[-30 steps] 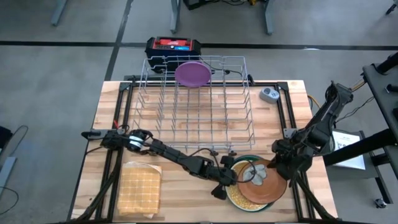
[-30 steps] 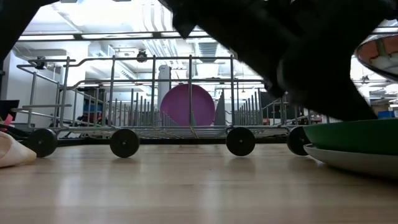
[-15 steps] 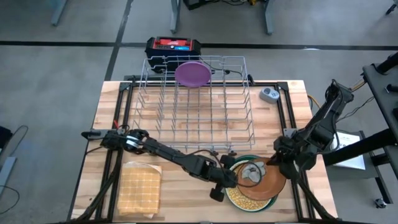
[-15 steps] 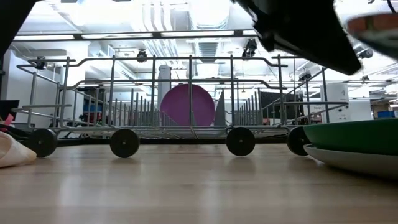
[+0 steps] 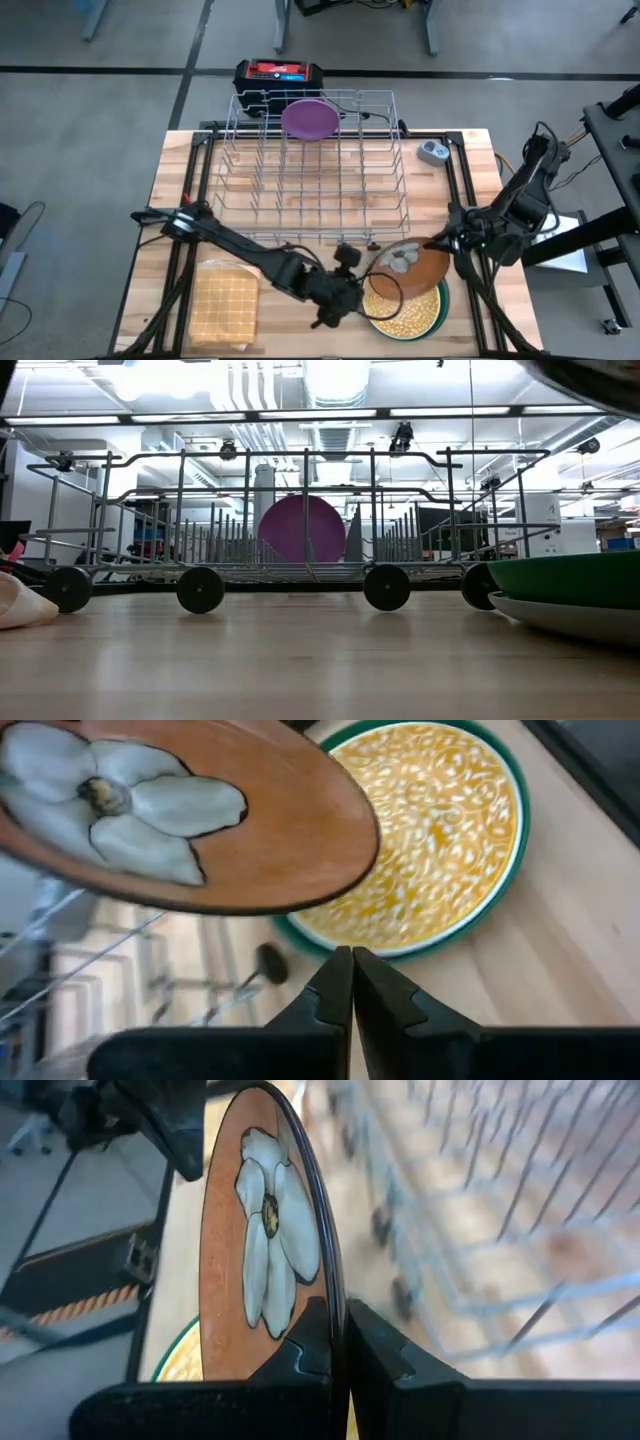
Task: Sort dishes
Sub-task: Put the orange plate into the dish rack
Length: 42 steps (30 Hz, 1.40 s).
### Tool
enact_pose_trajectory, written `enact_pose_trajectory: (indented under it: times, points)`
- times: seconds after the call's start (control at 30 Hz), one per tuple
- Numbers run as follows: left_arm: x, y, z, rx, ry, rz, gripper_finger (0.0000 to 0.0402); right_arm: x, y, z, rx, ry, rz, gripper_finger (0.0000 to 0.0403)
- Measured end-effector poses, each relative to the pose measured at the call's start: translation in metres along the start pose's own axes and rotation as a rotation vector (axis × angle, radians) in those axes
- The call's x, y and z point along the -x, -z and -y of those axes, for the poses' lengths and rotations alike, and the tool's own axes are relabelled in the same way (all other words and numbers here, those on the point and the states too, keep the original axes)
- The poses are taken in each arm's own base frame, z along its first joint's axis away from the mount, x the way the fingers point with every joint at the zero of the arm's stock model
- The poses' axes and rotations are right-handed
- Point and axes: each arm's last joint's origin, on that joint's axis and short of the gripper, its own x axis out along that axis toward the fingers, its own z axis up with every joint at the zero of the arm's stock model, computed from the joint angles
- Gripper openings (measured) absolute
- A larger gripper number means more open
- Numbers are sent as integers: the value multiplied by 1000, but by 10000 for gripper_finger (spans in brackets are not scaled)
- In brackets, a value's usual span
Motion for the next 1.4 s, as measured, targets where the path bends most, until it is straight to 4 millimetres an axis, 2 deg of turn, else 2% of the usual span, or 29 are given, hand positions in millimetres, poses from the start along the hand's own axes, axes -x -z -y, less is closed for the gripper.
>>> enact_pose_trajectory:
  times: [0.2, 0.43, 0.63, 0.83, 1.03, 1.17, 1.27, 1.4]
  points:
    - [55, 21, -6, 37, -121, 69, 0, 14, -24, 0, 89, 113, 194, 0]
    - [93, 71, -11, 133, -320, 189, 0, 44, -63, 4, 188, 323, 423, 0]
    - [109, 107, -18, 173, -528, 241, 0, 66, -94, 14, 226, 517, 502, 0]
    - [119, 135, -25, 124, -642, 205, 0, 72, -111, 25, 228, 682, 509, 0]
    - [132, 158, -35, 109, -699, 176, 0, 67, -132, 29, 215, 762, 524, 0]
    - [138, 173, -44, 111, -726, 164, 0, 54, -152, 31, 268, 687, 548, 0]
    - [138, 187, -50, 113, -747, 145, 0, 36, -168, 37, 323, 605, 569, 0]
    - [140, 200, -59, 116, -763, 142, 0, 4, -187, 59, 407, 587, 535, 0]
